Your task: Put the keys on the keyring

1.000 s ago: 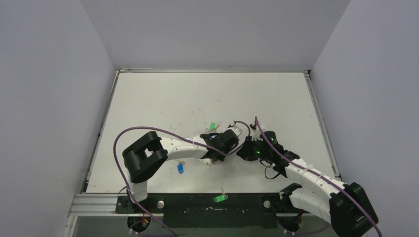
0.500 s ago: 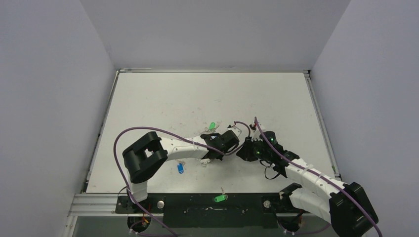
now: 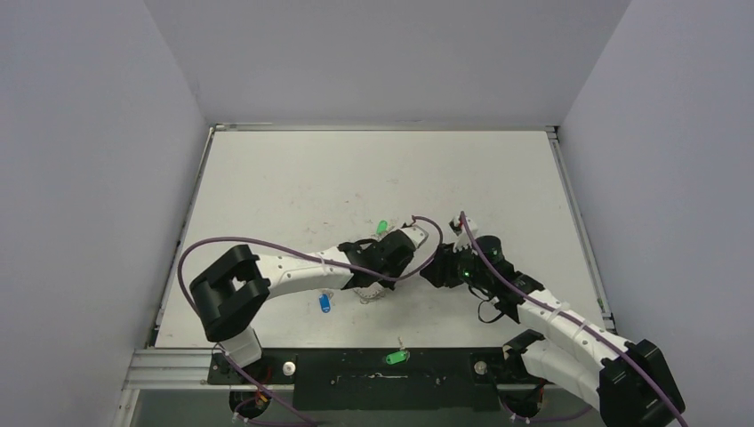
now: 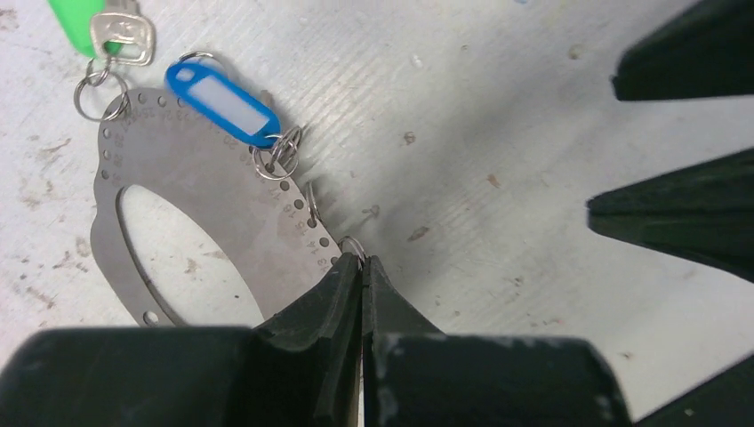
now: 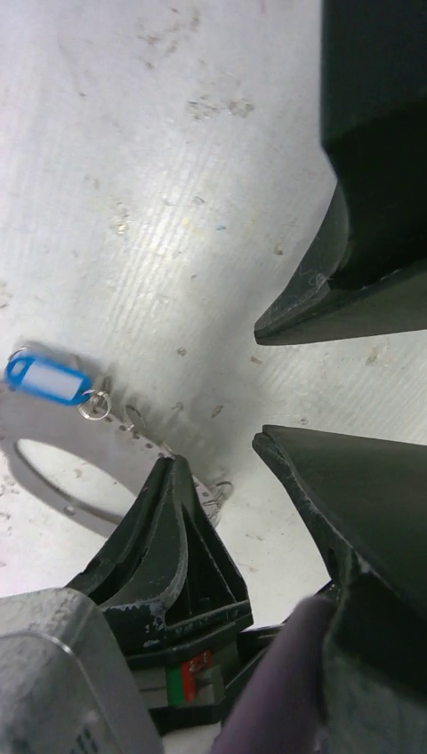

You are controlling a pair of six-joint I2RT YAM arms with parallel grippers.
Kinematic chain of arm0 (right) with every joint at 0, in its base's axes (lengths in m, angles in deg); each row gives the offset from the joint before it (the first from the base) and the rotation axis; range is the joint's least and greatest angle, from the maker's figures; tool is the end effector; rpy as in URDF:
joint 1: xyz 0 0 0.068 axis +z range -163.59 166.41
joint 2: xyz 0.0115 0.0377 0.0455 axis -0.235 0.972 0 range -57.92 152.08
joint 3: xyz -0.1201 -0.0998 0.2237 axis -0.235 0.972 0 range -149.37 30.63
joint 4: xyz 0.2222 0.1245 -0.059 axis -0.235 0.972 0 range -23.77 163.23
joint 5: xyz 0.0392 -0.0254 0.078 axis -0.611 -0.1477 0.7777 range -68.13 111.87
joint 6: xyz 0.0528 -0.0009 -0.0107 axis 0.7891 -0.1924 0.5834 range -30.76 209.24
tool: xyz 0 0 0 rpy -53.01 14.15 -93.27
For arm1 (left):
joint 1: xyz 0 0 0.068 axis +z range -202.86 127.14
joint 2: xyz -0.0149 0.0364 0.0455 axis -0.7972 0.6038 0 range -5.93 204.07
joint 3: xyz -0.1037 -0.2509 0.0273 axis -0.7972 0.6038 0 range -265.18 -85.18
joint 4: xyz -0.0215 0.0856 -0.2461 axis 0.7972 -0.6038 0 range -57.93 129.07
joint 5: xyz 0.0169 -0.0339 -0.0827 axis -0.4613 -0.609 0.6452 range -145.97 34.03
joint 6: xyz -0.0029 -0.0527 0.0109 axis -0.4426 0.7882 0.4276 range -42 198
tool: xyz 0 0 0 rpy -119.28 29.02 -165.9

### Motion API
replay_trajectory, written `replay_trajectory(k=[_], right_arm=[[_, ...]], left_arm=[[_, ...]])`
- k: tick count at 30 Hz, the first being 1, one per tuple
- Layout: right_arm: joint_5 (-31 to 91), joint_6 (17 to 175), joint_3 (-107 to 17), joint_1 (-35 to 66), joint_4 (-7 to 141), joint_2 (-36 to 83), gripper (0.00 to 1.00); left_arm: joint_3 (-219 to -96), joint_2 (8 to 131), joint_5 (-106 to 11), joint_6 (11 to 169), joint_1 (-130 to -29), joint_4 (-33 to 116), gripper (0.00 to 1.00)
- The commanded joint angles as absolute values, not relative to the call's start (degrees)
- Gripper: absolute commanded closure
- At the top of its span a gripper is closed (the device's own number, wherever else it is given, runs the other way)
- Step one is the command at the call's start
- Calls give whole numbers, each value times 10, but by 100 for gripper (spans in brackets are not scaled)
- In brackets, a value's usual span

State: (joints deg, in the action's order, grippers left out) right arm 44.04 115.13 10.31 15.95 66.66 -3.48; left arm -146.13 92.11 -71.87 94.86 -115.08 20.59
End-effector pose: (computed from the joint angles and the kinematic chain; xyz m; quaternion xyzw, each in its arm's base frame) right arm 0.1597 0.1060 0.1799 -0.1171 0.8654 0.3630 0.3250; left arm 0.1716 -0.3050 0.1858 0.3270 0.8887 -0.0847 0.3102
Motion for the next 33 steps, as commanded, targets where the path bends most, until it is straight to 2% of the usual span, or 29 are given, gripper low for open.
replay_trajectory(k=[1, 8, 12, 19, 25, 29, 33], right_arm=[[456, 1099, 93, 156, 578, -57, 58], [524, 1045, 150, 165, 429, -101, 53], [563, 979, 163, 168, 396, -107, 43], [609, 936, 155, 176, 366, -32, 48], [532, 984, 200, 180, 344, -63, 47], [453, 1020, 225, 179, 389, -148, 43], [393, 1070, 251, 178, 424, -233, 36]], left_arm=[[-1430, 859, -593, 935, -1121, 293, 100], [-1372, 817, -438, 943, -1061, 348, 100], [-1363, 813, -389, 920, -1046, 342, 100], [-1365, 812, -370, 891, -1035, 309, 100], [-1322, 803, -433, 911, -1046, 370, 67], [-1307, 796, -496, 867, -1080, 408, 58], [-1302, 799, -543, 795, -1111, 428, 54]])
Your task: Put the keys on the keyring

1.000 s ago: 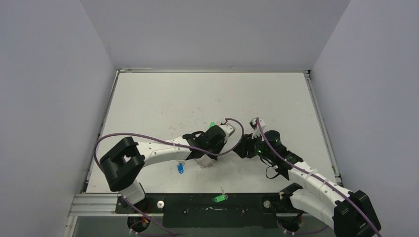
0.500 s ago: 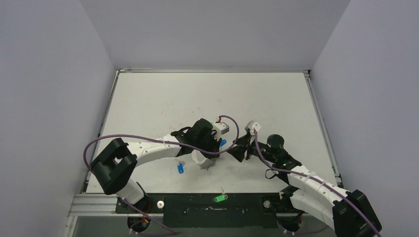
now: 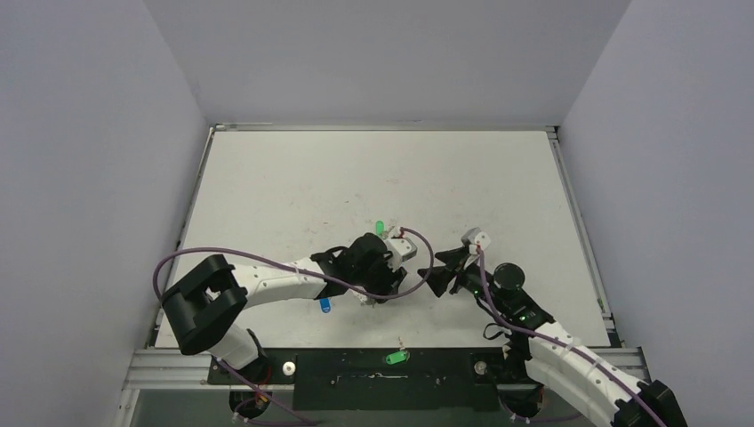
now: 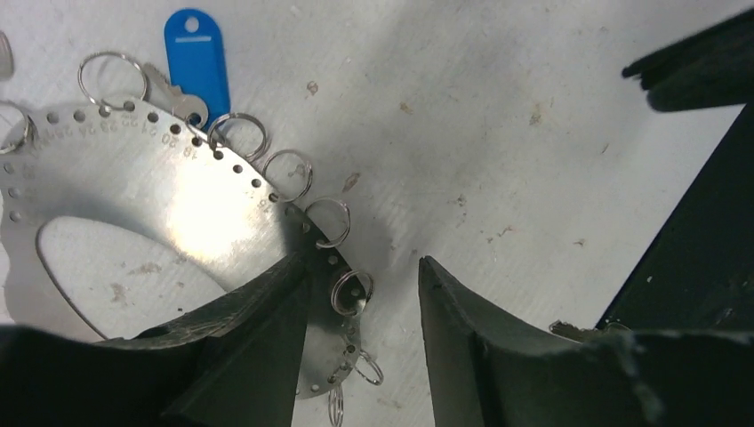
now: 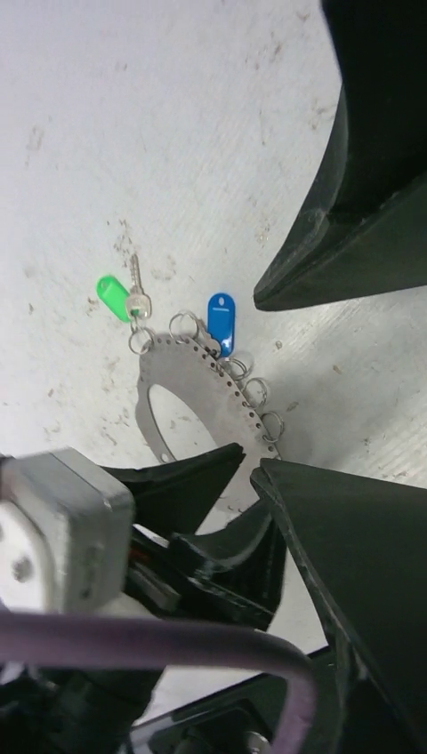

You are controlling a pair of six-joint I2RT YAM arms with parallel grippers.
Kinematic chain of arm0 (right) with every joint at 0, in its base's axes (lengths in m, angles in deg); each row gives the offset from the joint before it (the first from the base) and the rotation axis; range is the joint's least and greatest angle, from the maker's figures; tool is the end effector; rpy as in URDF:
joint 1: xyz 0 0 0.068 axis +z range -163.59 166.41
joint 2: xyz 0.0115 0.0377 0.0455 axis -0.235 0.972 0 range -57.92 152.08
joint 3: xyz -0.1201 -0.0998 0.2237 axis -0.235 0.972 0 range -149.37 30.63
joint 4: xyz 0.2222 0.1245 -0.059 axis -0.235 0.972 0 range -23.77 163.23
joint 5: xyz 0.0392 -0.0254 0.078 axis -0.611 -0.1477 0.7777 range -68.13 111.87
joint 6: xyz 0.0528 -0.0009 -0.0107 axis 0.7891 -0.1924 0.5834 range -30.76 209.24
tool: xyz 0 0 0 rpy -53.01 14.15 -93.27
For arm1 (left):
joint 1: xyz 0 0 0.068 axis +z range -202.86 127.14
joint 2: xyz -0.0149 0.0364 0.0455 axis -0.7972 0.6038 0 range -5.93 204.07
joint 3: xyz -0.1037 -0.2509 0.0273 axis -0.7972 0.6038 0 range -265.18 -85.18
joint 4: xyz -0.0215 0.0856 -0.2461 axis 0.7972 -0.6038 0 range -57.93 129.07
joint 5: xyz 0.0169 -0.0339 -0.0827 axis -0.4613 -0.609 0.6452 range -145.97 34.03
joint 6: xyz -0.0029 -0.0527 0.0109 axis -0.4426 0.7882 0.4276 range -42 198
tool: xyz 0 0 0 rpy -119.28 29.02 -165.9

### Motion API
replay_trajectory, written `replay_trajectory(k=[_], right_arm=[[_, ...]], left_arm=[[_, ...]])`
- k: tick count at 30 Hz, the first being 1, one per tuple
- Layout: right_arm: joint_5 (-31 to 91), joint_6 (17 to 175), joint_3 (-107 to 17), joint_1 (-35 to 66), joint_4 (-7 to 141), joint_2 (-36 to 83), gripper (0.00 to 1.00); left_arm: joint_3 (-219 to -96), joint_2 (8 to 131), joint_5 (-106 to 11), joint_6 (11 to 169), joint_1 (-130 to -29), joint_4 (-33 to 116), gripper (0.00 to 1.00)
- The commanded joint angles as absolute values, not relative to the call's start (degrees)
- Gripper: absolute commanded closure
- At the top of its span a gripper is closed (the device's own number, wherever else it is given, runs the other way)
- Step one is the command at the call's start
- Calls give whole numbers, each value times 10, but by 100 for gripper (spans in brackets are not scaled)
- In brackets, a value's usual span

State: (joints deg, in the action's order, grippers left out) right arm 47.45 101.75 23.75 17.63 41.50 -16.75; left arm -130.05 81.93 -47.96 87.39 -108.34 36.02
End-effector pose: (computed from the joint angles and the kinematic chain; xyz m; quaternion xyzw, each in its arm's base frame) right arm 0.1307 0.0973 0.1813 -0.2621 0.7115 0.3914 0.5215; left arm 0.1693 -0.2551 0.1756 0.3861 0.8410 -0.2549 0.2804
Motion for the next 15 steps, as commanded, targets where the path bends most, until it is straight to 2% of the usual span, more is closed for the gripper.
replay_trajectory(k=[1, 9, 15], right_arm=[[376, 1082, 254, 177, 441, -254, 35], [196, 1155, 248, 172, 612, -360, 24], [175, 1163, 237, 169, 626, -350, 21]], left_arm=[[-1299, 800, -552, 777, -1119, 432, 54], [-1272, 819, -666, 660, -1195, 502, 48], [-1300, 876, -800, 640, -1243, 475, 48]])
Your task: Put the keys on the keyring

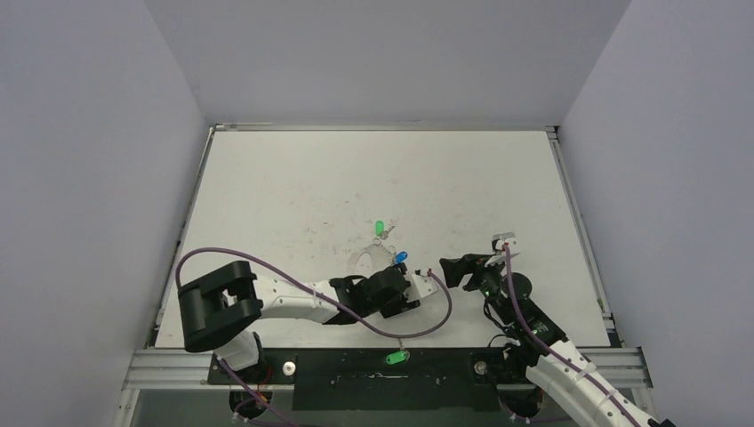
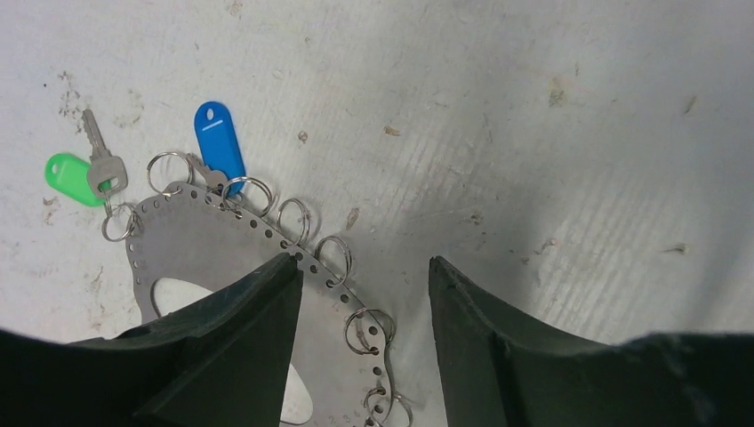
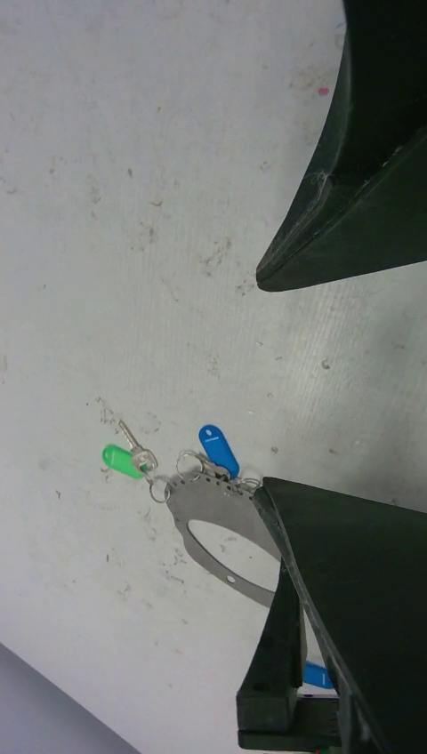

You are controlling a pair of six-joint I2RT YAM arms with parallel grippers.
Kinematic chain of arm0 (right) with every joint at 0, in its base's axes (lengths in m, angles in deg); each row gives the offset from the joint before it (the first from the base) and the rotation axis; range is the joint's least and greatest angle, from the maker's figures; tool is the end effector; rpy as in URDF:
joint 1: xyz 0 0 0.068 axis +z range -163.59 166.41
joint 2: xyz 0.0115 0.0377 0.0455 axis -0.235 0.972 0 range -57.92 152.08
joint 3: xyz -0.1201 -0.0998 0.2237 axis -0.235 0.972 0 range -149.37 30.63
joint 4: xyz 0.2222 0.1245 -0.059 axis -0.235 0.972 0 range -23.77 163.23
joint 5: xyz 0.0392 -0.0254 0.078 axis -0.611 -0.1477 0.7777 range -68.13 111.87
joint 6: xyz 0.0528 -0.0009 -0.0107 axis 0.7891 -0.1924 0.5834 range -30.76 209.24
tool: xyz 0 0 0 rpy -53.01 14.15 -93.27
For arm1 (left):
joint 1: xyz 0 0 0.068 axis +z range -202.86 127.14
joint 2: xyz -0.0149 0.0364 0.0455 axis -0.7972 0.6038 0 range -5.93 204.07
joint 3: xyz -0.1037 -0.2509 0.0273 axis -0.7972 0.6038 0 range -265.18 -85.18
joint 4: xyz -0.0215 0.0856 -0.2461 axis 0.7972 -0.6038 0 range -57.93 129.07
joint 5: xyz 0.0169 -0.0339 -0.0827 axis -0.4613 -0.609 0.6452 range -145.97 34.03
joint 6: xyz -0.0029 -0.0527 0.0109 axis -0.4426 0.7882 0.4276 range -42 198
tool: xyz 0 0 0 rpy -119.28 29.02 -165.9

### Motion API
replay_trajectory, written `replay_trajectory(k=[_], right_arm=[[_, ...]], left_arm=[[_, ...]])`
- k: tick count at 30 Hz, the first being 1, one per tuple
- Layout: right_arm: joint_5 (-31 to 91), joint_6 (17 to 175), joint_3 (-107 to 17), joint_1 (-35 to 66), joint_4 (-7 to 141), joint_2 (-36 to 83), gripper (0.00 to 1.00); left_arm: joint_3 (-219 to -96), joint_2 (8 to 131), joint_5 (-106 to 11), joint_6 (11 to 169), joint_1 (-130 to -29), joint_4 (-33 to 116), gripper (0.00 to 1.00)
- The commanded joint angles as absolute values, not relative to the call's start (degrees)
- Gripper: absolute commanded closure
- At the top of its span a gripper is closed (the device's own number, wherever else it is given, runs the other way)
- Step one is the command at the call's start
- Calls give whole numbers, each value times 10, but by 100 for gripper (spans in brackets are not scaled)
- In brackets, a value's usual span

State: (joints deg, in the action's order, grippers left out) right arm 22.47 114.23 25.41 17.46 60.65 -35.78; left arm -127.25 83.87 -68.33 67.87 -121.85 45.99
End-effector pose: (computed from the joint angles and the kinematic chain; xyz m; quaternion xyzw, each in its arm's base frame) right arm 0.1153 0.0699 0.1776 -0.0442 0.7722 0.3014 0.5576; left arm 0.1184 -0.2873 0.1655 0.5412 0.7255 -0.1180 0.4085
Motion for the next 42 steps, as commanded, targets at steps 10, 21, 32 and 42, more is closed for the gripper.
replay_trajectory(k=[10, 21, 32, 42], right_arm=[[188, 1160, 236, 167, 616, -334, 21], [210, 1148, 235, 167, 621, -350, 21], [269, 1119, 231, 167, 607, -342, 22], [447, 1057, 241, 168, 474, -304, 23]], left_arm=[[-1319, 922, -854, 640, -1258, 436, 55], [-1333, 935, -854, 640, -1255, 401, 81], [-1333, 867, -781, 658, -1241, 360, 100], [-1283, 721, -587, 699, -1164, 360, 100]])
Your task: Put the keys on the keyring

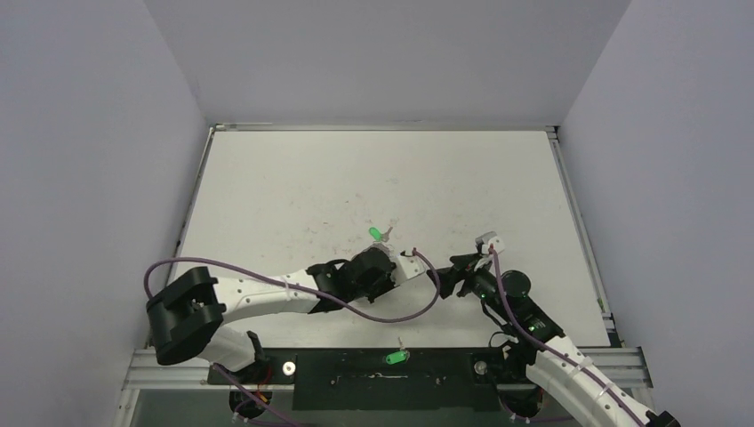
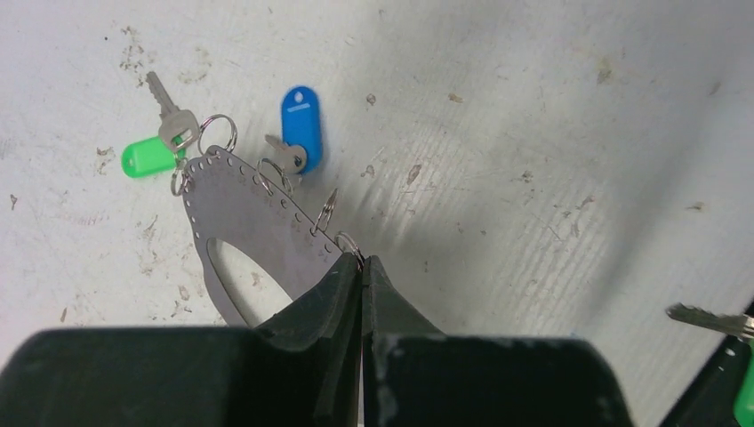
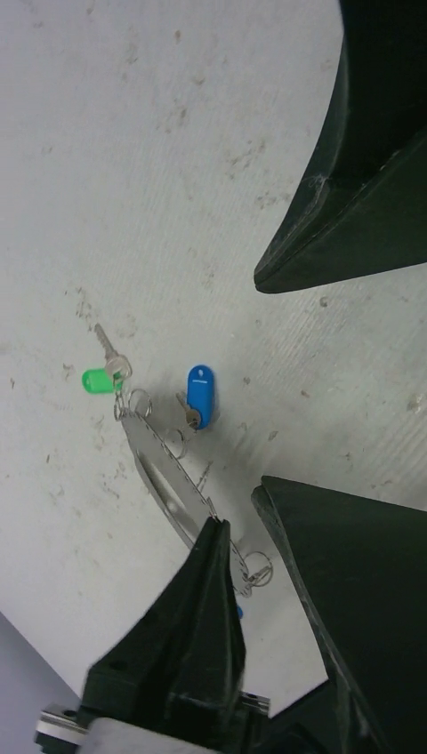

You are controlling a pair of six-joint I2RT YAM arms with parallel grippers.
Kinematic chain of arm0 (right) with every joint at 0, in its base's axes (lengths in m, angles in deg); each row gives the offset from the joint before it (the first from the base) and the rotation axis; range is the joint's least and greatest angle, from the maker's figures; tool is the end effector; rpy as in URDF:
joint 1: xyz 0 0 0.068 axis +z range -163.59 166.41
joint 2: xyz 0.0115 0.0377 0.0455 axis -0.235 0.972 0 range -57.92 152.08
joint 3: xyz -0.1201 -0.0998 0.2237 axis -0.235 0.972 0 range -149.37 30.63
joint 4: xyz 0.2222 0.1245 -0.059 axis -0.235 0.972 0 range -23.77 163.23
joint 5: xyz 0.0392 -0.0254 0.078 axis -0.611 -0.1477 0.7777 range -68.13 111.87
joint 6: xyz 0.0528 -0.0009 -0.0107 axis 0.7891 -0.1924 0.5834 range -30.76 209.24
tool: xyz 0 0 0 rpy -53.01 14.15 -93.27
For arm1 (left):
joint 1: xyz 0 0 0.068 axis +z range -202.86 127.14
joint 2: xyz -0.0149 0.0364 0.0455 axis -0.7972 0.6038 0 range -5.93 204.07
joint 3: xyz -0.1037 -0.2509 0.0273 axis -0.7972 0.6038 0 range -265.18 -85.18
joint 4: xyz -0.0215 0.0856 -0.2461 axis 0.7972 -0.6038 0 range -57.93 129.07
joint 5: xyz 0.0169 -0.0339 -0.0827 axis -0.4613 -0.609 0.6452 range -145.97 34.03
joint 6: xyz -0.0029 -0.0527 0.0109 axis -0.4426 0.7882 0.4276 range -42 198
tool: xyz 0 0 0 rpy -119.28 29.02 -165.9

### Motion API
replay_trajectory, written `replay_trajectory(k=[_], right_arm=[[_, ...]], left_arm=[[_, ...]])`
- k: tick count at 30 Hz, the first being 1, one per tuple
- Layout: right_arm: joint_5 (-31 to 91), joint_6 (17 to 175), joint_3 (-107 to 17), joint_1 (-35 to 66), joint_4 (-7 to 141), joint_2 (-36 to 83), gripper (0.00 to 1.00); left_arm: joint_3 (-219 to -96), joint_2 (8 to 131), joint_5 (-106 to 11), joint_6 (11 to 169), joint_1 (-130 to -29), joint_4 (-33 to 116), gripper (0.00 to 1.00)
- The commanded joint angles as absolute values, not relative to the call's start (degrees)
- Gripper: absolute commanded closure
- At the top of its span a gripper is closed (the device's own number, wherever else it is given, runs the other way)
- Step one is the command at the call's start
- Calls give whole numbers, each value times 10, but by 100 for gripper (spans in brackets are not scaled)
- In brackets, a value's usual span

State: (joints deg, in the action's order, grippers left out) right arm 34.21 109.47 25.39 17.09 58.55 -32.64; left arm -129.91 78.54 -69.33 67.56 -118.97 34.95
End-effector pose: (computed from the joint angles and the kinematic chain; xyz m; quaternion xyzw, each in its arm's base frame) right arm 0.1151 0.0772 0.1754 -0.1376 0.7652 0.3435 0.5268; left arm 0.1288 -0.2708 0.1906 0.5302 0.7456 -0.0870 0.3942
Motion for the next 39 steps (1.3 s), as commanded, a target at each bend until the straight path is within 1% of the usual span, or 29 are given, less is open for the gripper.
replay_trajectory(k=[1, 4, 10, 16, 22, 32, 39], right_arm=[[465, 1050, 242, 168, 456, -295, 24], [518, 1029, 235, 170, 414, -260, 26], [608, 956, 191, 193, 395, -184, 37], [612, 898, 163, 254, 386, -127, 42], [617, 863, 152, 282, 352, -75, 43], [604, 738, 109, 322, 404, -24, 48], [631, 650, 86, 338, 459, 10, 57]], left_arm=[[-1278, 707, -575, 700, -1159, 361, 100], [-1264, 666, -536, 704, -1147, 361, 100], [-1243, 604, -462, 708, -1122, 361, 100], [-1230, 575, -437, 709, -1109, 355, 100], [-1221, 565, -426, 711, -1105, 359, 100], [-1220, 556, -386, 701, -1105, 362, 100], [-1217, 544, -380, 698, -1104, 359, 100]])
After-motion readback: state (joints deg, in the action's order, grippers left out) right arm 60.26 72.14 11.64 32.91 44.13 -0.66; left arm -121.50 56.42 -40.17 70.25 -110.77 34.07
